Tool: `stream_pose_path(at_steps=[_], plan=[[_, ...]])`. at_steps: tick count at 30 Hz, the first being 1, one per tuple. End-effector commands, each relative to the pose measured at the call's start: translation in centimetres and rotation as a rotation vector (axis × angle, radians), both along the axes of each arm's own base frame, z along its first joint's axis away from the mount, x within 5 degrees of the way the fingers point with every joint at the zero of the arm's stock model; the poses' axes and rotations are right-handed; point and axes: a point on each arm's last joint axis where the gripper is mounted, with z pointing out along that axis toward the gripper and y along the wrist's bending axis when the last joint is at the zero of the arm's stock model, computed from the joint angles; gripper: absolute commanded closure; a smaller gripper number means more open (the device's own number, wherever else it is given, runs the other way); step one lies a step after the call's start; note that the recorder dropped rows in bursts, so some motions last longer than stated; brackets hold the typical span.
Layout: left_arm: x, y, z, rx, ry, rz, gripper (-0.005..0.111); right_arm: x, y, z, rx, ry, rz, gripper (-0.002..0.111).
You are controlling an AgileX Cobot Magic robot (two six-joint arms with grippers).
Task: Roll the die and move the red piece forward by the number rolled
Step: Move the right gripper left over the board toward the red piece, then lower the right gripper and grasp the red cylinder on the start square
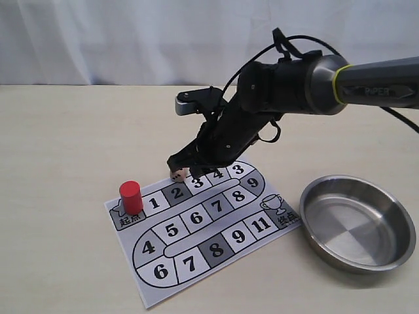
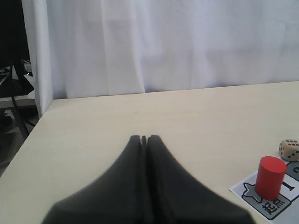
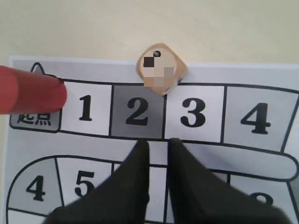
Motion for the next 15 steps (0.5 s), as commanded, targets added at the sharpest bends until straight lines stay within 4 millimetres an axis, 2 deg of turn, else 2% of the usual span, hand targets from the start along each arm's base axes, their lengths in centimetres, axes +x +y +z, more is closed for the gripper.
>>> stream_pose_path(at_steps=[1,3,6,10,15], plan=[[0.0,0.0,0.0,-0.009,-0.007,-0.002,0.107,-0.7,-0.2,1.9,-0.005,0.015,0.031,0.068],[0.0,0.0,0.0,-0.009,-0.007,-0.002,0.107,-0.9,-0.3,2.0,-0.004,0.033,0.033,0.053],[0.0,0.0,0.0,-0.009,-0.007,-0.002,0.107,-1.2,0.0,2.2,0.021,0.049,0.07,0.041],[0.0,0.0,0.0,-0.007,-0.007,-0.002,0.107,-1.7,1.0,2.5,0.11,0.073,0.089,0.038],[0.0,0.0,0.0,-0.007,-0.007,-0.002,0.107,-3.1,4.0,2.6,0.102,-0.041,0.191,0.038]])
